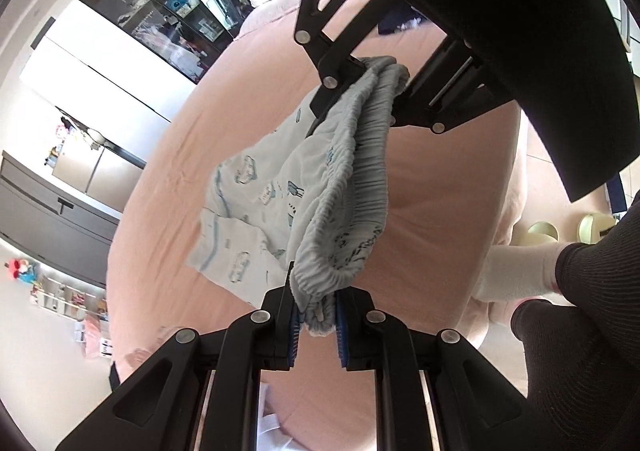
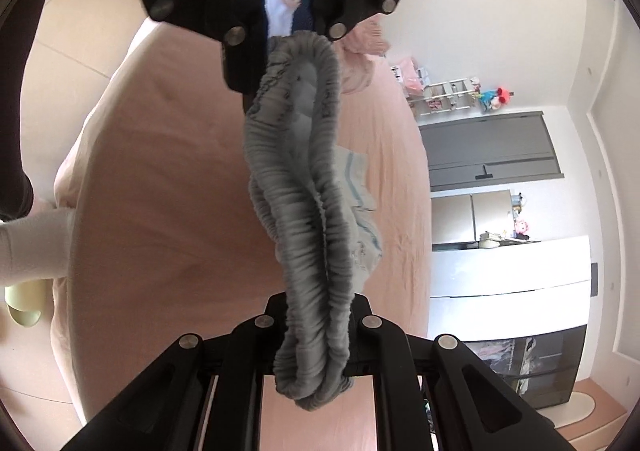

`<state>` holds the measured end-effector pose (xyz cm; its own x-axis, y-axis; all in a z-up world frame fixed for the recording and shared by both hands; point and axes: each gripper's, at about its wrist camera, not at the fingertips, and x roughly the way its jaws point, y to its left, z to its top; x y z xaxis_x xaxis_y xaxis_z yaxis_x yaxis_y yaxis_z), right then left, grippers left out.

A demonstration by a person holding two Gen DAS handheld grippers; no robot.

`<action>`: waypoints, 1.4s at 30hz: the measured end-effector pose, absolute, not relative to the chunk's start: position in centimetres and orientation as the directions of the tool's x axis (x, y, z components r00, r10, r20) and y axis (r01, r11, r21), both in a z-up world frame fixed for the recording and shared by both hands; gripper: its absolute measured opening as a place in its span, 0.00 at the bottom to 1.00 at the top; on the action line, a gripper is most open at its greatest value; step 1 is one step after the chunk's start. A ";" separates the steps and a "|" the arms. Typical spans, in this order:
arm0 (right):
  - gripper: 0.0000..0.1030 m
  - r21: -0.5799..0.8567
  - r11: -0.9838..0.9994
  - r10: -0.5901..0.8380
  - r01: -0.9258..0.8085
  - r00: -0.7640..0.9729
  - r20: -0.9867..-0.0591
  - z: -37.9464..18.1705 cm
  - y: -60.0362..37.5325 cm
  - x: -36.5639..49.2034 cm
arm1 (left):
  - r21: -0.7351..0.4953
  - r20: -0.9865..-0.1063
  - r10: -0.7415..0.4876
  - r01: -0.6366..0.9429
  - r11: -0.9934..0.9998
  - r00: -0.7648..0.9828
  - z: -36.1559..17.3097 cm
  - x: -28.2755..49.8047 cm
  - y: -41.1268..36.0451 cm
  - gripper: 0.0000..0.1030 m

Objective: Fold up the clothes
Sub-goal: 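Carry the hanging pants with both grippers over the bed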

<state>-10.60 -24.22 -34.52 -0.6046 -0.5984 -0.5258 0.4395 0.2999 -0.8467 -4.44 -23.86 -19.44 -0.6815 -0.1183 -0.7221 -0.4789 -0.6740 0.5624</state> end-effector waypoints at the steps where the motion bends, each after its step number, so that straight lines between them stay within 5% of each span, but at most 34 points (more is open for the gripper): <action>1: 0.10 -0.844 0.298 -0.595 0.446 -0.605 -0.529 -34.1 -24.1 -10.5 | 0.559 -0.722 -0.113 -0.479 -0.676 -0.683 -20.7 -2.1 -25.1 0.12; 18: 0.10 -0.772 0.265 -0.512 0.577 -0.595 -0.620 -25.6 -25.9 -12.9 | 0.589 -0.684 -0.106 -0.459 -0.665 -0.722 -20.0 -5.1 -24.2 0.12; 42: 0.10 -0.710 0.285 -0.451 0.644 -0.563 -0.692 -23.9 -24.4 -9.0 | 0.588 -0.680 -0.099 -0.459 -0.667 -0.726 -17.4 -6.6 -26.6 0.13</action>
